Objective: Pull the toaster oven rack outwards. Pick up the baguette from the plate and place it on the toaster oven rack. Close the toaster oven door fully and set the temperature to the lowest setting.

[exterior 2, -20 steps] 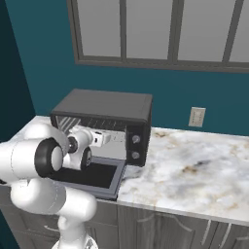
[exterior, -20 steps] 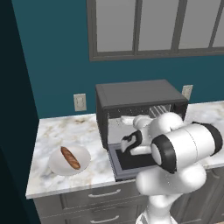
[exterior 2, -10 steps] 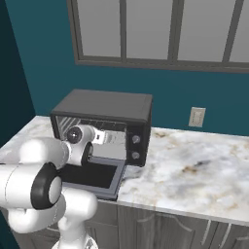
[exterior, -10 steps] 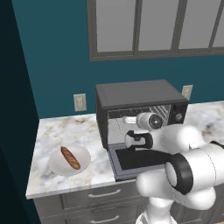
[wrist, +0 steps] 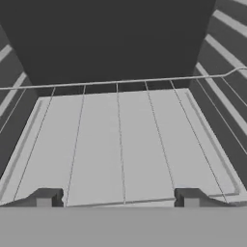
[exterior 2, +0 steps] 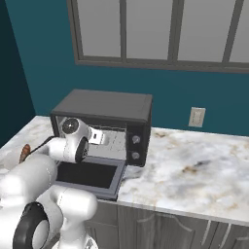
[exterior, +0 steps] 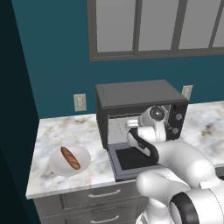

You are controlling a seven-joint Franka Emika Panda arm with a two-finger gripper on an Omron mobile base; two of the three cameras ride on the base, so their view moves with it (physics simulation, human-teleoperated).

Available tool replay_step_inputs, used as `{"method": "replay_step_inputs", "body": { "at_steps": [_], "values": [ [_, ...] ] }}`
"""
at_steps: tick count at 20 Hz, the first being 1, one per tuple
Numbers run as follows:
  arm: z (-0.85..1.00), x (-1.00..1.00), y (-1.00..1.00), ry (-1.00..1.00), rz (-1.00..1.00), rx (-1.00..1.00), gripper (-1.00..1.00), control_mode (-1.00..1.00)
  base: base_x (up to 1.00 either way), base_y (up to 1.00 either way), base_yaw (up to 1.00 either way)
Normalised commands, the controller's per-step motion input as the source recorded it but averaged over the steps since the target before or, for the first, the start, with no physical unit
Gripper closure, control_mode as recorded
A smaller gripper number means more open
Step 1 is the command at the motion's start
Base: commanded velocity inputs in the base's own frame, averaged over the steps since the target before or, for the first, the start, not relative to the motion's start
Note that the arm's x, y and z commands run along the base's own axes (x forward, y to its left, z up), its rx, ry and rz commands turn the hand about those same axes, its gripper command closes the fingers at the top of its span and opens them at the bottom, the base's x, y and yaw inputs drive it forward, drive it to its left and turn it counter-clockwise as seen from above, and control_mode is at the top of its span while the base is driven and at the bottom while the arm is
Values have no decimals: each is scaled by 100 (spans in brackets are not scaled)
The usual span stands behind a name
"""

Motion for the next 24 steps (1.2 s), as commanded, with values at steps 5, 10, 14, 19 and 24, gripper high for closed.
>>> {"method": "replay_step_inputs", "body": {
  "at_steps": [5, 10, 14, 19, 24],
  "values": [
    [-43, -100, 3, 82, 0, 1, -100, -100, 0, 0, 0],
    [-51, -100, 4, 75, 0, 1, -100, -100, 0, 0, 0],
    [-50, -100, 6, 72, 0, 0, -100, -100, 0, 0, 0],
    [-17, -100, 0, 50, 0, 1, -100, -100, 0, 0, 0],
    [52, -100, 0, 5, 0, 1, -100, -100, 0, 0, 0]
  ]
}}
